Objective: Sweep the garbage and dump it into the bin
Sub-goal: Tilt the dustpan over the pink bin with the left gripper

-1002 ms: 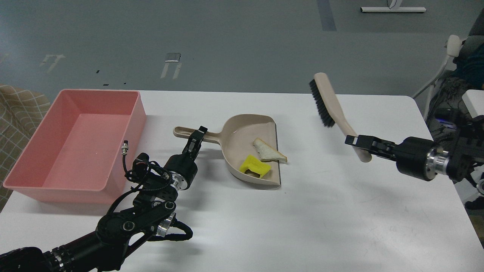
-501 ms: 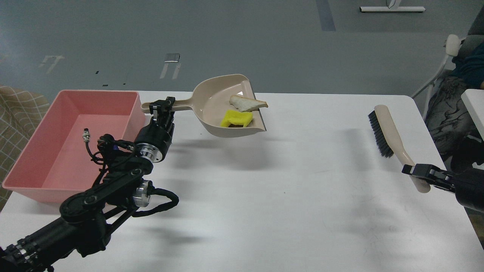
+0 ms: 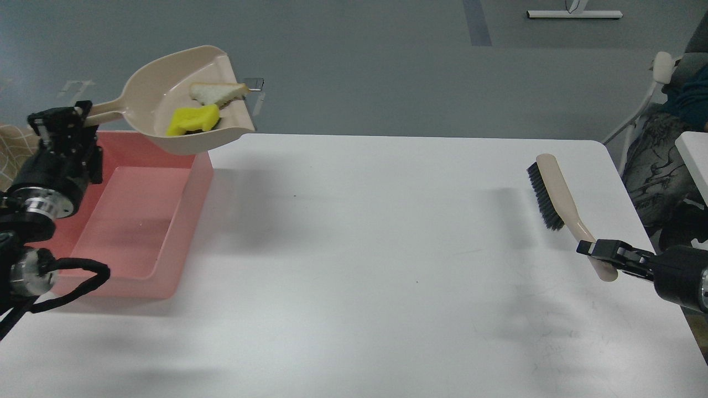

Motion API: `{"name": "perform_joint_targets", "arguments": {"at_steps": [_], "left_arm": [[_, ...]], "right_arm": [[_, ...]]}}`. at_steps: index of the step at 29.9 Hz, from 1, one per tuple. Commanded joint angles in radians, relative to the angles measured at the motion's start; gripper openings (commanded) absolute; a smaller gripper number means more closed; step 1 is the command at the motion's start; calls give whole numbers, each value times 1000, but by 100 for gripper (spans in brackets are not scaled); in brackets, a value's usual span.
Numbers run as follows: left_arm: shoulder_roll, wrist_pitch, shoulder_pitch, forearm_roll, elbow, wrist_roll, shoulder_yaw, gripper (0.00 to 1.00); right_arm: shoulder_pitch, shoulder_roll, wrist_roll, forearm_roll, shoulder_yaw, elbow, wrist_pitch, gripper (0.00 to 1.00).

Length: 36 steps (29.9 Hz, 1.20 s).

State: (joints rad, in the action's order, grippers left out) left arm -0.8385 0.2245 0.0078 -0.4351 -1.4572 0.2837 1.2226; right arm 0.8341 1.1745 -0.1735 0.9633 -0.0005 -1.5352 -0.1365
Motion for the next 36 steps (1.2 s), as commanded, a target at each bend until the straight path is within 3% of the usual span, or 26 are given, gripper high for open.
{"name": "perform_joint_targets", "arguments": {"at_steps": [1,3,6,9,11,17,26,29,36], "left_arm": [[-39,-88,150,-1,9,0,142,0],[-83,-134,246,-25,21,6,210,0],[-151,-152,290,-63,34,18,230,0],[-194,-154,294,-120,63,41,233,0],[-234,-148,294,-175,75,86,254,0],[-296,-145,294,-284,78,98,310,0],[-307,-50,293,-544,80,123,314,0],[-294,-47,301,-545,133,124,310,0],[-261,-7,296,-551,288,192,293,0]], "right_arm": [[-1,-7,0,0,-1,1,0,0],[-1,-15,0,0,2,1,0,0],[-1,-24,0,0,2,1,0,0],[-1,-38,2,0,-1,1,0,0],[-1,-52,2,0,2,0,0,0],[0,-65,2,0,-1,0,0,0],[0,-61,2,0,-1,-3,0,0],[0,-55,2,0,-1,-11,0,0],[0,-59,2,0,2,-13,0,0]]}}
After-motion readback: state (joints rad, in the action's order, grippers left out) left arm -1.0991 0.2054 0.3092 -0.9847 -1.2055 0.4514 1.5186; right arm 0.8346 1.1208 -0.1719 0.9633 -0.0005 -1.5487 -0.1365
